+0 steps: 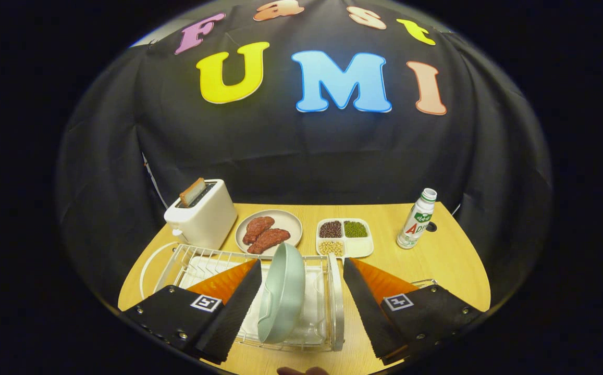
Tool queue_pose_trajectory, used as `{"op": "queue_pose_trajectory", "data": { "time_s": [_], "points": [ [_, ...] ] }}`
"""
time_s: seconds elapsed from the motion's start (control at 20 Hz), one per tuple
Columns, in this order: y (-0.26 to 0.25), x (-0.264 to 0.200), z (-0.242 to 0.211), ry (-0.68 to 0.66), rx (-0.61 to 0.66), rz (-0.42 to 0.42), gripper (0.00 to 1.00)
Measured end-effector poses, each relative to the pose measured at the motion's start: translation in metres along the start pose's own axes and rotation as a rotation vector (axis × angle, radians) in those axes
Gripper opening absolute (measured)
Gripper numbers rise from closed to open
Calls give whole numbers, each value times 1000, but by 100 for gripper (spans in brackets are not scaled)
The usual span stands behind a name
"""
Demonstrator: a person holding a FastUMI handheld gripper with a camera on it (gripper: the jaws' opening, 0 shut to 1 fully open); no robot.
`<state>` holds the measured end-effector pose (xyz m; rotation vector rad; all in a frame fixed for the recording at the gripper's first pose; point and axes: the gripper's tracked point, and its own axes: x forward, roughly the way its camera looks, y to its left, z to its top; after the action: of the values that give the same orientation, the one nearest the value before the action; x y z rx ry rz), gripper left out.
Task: Take the plate from the dish rack, then take the spoon from the basket and place it into the plate.
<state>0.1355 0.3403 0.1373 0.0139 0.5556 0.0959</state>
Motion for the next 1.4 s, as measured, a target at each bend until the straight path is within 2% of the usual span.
{"op": "queue_pose_trajectory", "data": {
  "time_s": [0.65,0.85,1.0,1.05,1.4],
  "points": [
    [8,53,-58,298,25,-64,97],
    [13,58,-77,387,1,-77,83],
    [22,63,-94,454,45,-73,43],
    [20,64,-93,463,54,-70,36],
    [20,49,-76,471,-17,-158,36]
  ]
}}
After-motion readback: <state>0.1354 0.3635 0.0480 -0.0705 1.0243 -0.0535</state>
